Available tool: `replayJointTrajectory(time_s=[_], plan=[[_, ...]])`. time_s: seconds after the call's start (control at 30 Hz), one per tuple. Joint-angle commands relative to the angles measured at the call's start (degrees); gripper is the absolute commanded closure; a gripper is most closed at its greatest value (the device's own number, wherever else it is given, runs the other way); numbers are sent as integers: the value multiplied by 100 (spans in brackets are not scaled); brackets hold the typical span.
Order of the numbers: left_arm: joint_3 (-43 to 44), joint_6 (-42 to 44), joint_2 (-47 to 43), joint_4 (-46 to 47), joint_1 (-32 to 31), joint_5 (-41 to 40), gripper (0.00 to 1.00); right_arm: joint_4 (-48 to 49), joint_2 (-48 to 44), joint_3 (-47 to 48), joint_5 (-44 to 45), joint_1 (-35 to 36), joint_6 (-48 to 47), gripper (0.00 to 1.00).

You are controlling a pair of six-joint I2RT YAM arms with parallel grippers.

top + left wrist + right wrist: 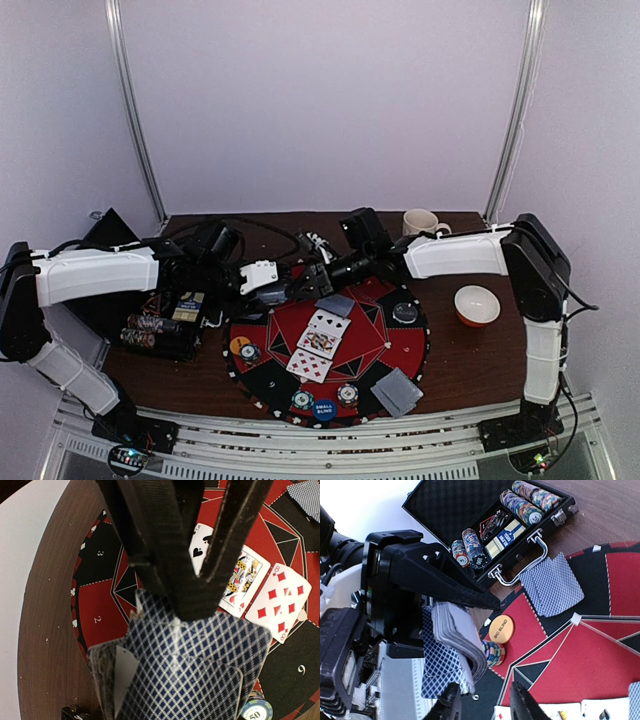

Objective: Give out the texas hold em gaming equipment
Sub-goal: Pick up the poker card from the face-down deck piles, then place the poker card in the community card area.

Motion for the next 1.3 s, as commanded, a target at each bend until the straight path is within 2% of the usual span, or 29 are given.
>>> replayJointTrajectory(time_s=[0.0,0.33,0.43,0.9,1.27], plan=[[17,31,-65,210,-25,4,51,158,129,277,-137,33,49,72],[13,32,-64,206,-23,3,51,131,258,474,-369,37,104,86],[17,31,-64,206,-21,6,51,39,232,475,-368,33,51,100],[7,34,-91,199,-19,-14,51,-1448,-950,-199,112,-600,-1132,100],[26,31,-98,201,-26,-5,51,-1831,-1448,-556,442,-1364,-1394,100]])
